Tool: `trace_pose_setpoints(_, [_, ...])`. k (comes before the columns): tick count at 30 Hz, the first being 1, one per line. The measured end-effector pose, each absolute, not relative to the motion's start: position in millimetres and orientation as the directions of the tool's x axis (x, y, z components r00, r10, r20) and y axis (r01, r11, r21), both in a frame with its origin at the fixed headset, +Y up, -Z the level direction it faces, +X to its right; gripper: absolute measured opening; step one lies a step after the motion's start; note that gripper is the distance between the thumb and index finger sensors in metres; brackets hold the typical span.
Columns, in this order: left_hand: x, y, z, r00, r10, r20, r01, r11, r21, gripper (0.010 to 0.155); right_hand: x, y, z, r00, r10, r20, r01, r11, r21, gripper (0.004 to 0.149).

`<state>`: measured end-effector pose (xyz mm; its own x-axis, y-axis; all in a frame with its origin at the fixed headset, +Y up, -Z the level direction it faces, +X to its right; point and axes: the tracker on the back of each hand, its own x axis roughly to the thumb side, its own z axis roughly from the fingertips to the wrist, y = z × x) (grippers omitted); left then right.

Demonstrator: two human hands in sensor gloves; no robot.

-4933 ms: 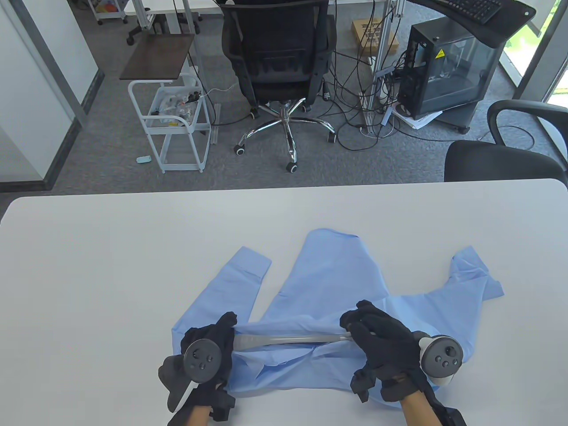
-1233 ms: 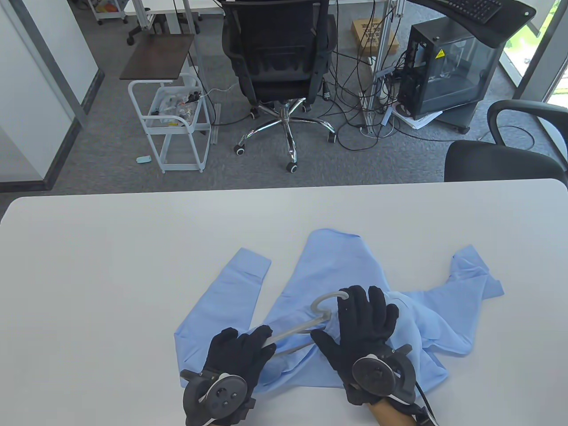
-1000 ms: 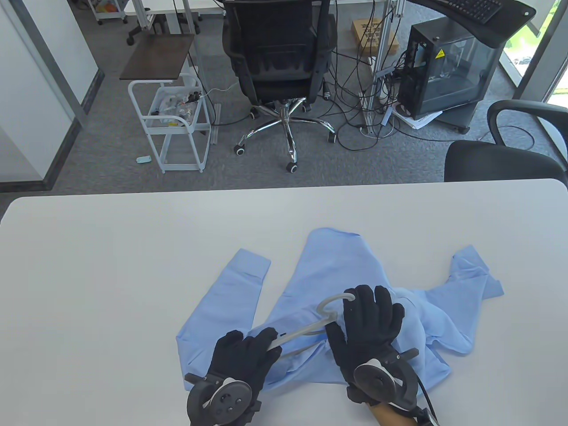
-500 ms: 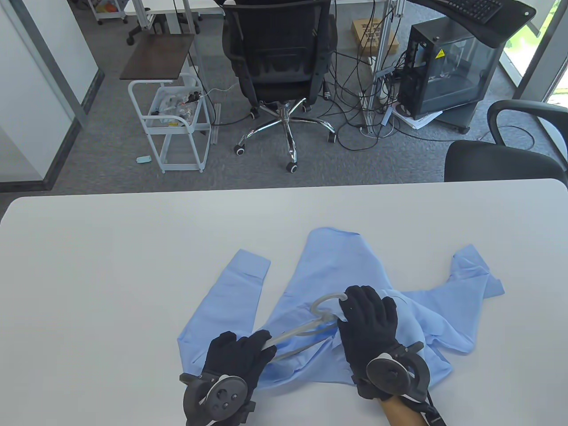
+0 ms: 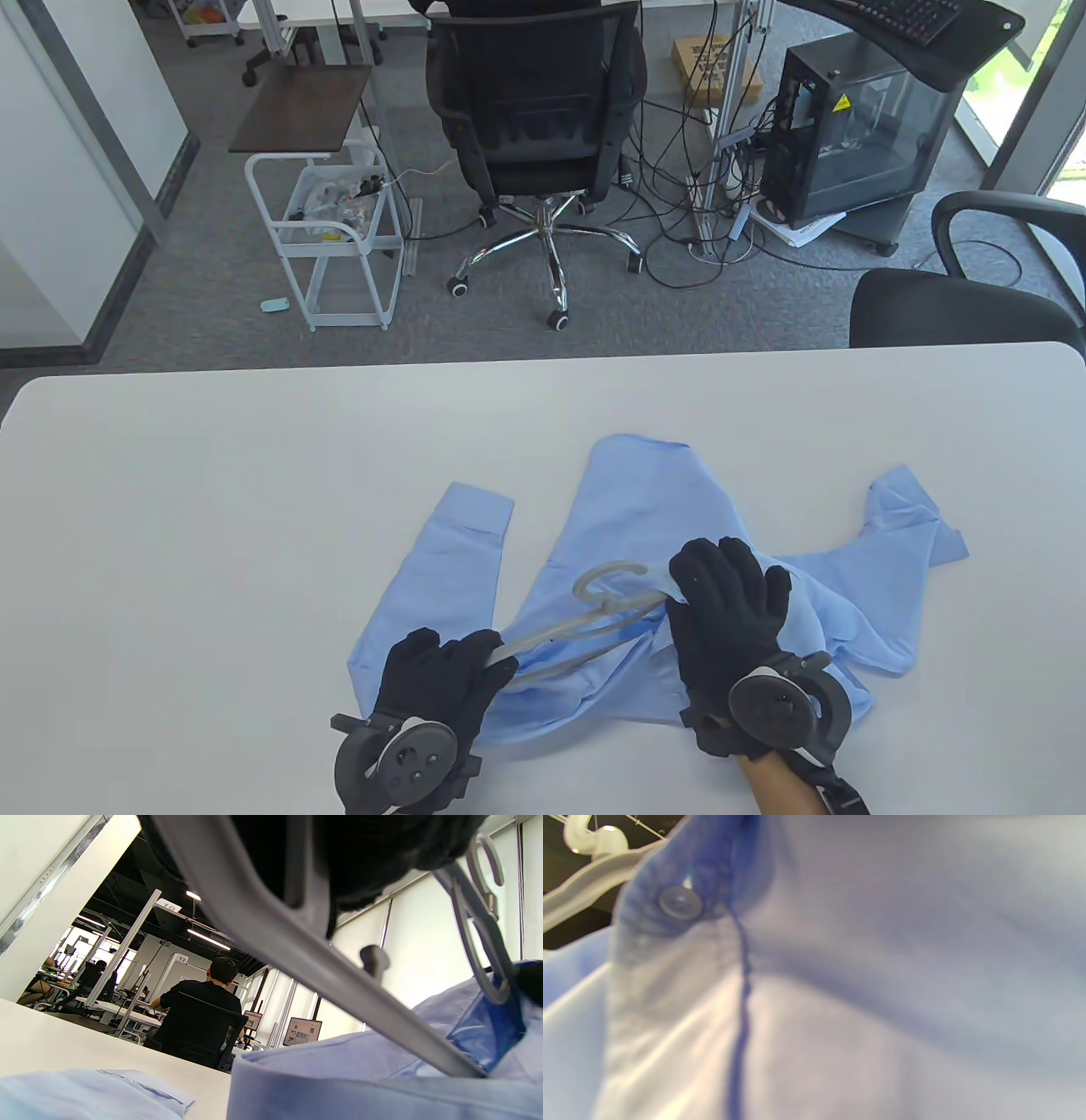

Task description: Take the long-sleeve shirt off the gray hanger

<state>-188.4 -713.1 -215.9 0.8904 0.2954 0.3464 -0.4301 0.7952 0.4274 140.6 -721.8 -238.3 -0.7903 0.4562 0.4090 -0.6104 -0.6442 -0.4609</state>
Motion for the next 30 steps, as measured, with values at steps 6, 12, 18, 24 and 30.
trace_pose_setpoints(6, [-193, -713, -218, 0.890, 0.304, 0.339, -0.434, 0.792, 0.429, 0.048, 144, -722, -239, -0.787, 0.472, 0.398, -0.616, -0.636, -0.465, 0.051])
trace_pose_setpoints(12, [-200, -712, -221, 0.886, 0.320, 0.335, -0.445, 0.787, 0.426, 0.048, 151, -721, -241, -0.805, 0.463, 0.372, -0.594, -0.630, -0.500, 0.052])
trace_pose_setpoints(18, [-208, -711, -224, 0.872, 0.357, 0.334, -0.477, 0.772, 0.421, 0.049, 164, -719, -243, -0.801, 0.491, 0.342, -0.596, -0.611, -0.521, 0.051])
trace_pose_setpoints(24, [-216, -712, -227, 0.860, 0.395, 0.323, -0.502, 0.766, 0.402, 0.049, 173, -720, -244, -0.781, 0.533, 0.326, -0.618, -0.581, -0.530, 0.050])
trace_pose_setpoints(30, [-224, -714, -233, 0.833, 0.444, 0.329, -0.546, 0.753, 0.366, 0.050, 176, -722, -245, -0.790, 0.529, 0.309, -0.603, -0.579, -0.549, 0.050])
